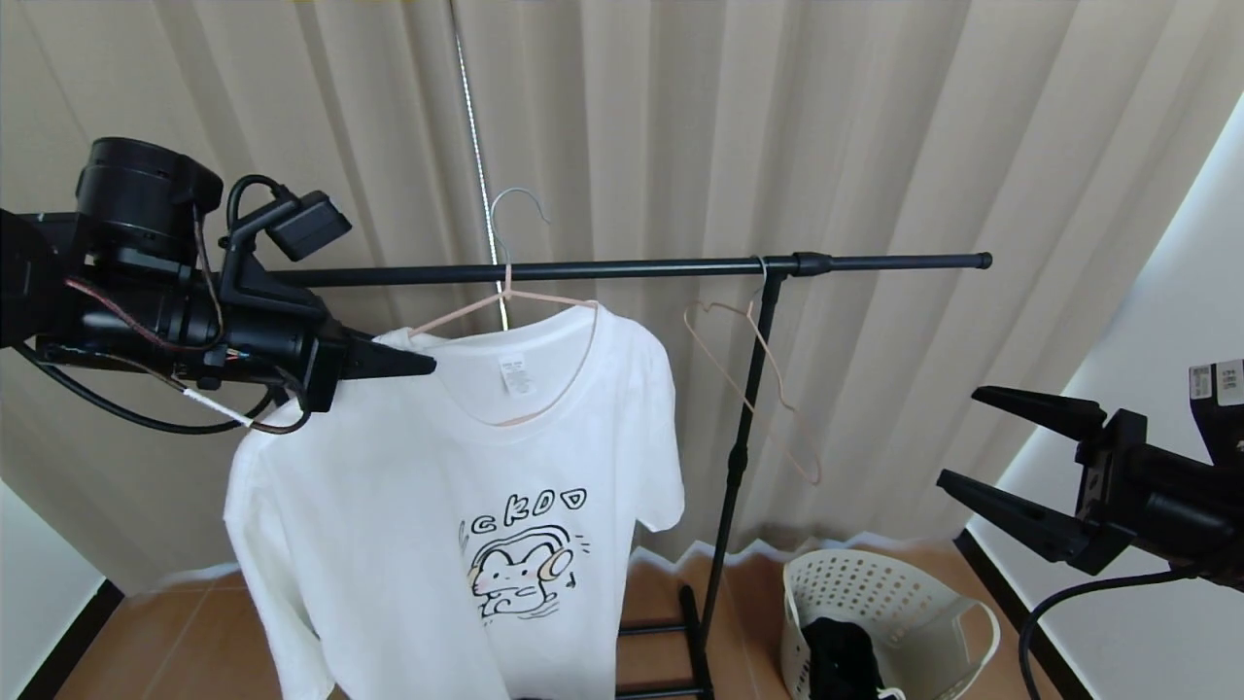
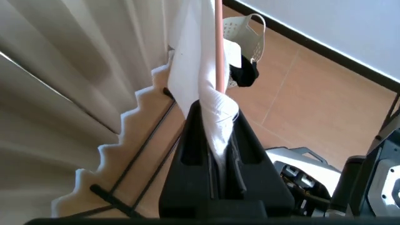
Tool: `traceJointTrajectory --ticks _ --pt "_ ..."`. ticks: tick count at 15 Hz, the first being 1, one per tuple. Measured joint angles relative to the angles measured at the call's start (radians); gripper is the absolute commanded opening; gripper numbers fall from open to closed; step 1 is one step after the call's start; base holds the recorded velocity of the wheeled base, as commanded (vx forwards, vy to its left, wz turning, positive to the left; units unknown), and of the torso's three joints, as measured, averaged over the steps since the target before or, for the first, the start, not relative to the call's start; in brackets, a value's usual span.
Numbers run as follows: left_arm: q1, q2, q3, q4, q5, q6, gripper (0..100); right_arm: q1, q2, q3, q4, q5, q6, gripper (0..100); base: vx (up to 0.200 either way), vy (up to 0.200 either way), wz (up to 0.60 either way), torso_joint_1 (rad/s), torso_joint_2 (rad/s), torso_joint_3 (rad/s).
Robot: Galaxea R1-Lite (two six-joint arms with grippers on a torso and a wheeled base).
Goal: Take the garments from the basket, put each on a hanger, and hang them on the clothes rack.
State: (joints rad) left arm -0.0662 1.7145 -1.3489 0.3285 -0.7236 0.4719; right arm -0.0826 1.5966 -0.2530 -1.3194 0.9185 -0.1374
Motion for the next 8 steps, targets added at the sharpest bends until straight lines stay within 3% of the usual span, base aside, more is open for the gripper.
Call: traceJointTrajectory --ticks 3,8 --pt "-0.069 0.031 -0.004 -0.068 0.177 -0.119 0 0.000 -0.001 0.000 0.000 0.000 0.000 100 0.000 0.000 0.00 0.000 0.00 0.000" --pt "-0.115 0.091 -0.009 -0.108 0.221 -0.176 0 0.000 -0.002 0.001 0.000 0.000 0.000 100 0.000 0.000 0.00 0.000 0.00 0.000"
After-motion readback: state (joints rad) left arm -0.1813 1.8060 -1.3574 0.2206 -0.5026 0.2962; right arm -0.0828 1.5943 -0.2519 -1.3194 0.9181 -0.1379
